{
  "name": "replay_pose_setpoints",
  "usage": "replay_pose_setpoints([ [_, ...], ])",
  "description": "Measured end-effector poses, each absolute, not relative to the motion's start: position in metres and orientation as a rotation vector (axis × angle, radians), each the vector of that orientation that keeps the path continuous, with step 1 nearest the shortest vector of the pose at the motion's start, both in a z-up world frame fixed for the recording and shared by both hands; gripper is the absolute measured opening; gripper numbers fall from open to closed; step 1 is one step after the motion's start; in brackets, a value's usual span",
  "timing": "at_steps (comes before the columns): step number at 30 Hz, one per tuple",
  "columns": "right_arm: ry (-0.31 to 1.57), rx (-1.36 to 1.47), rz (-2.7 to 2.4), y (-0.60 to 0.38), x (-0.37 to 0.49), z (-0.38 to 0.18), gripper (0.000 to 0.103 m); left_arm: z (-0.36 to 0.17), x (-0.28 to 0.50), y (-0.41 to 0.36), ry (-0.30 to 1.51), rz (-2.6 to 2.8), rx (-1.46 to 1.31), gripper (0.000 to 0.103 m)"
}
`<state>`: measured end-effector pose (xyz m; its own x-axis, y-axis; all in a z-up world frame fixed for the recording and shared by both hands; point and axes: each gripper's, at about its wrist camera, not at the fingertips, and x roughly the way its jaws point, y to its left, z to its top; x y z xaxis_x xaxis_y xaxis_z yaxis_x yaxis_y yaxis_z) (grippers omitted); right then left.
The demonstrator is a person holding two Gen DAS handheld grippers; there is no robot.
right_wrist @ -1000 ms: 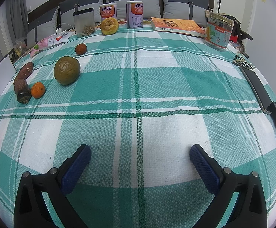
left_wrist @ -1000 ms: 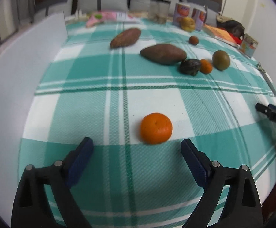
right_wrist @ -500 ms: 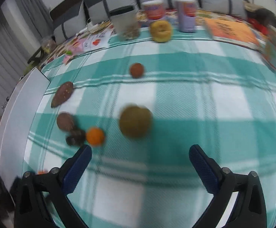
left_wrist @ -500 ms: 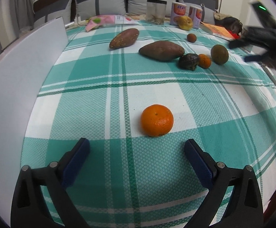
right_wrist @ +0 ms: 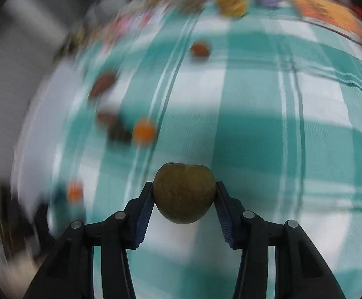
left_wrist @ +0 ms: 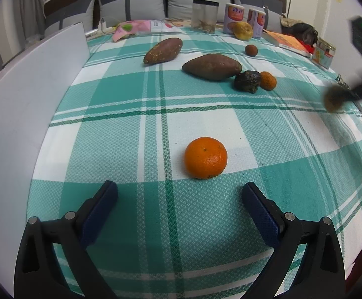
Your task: Organize fruits
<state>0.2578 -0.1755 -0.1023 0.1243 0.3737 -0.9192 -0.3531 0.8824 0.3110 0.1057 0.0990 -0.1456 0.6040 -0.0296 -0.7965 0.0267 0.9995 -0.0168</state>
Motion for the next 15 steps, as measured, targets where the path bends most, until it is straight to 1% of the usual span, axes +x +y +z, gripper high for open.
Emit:
replay_pose_setpoints([
  [4,1.520,-0.385,0.588,-0.162,0.200,-0.103,0.048,-0.146,0.106,0.099,0.922,-0.032,-0.003,0.100],
  [7,1.561,-0.598,0.569,-0.148,0.178,-0.118,0.048,-0.146,0.105,0.099,0.921,-0.033,-0.003,0.100],
  [10,1.539,-0.656,0.533,-0.132,0.177,-0.133,0.049,-0.146,0.105,0.099,0.921,-0.033,-0.003,0.100],
  [15,1.485,-0.615,0.517,-0.117,0.186,-0.134,0.049,-0.146,0.106,0.099,0.920,-0.033,-0.003,0.100],
])
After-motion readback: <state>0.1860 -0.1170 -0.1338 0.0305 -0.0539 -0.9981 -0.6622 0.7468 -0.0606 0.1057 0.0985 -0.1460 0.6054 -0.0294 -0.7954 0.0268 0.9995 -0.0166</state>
